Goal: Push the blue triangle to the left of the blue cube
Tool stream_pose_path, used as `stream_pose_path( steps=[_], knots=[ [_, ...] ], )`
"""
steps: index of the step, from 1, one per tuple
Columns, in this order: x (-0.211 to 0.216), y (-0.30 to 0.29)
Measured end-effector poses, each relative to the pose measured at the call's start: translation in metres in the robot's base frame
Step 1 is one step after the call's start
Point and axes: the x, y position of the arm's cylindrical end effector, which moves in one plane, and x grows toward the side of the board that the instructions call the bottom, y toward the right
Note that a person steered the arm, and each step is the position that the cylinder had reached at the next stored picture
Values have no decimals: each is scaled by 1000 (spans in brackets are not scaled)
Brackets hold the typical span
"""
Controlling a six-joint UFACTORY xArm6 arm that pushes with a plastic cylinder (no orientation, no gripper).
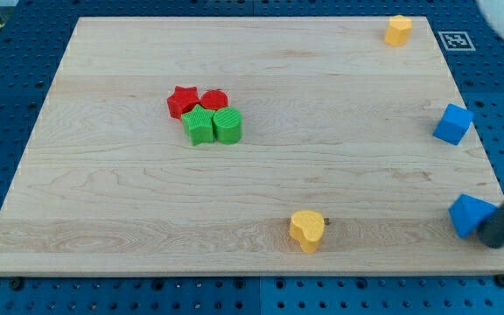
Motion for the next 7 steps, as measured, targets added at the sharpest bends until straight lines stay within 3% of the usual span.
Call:
stream_pose_path(
  steps=[1, 3, 5, 7],
  knots=[
    [-32, -9],
    [-31, -35],
    [-73, -58],
    [-47, -40]
  ],
)
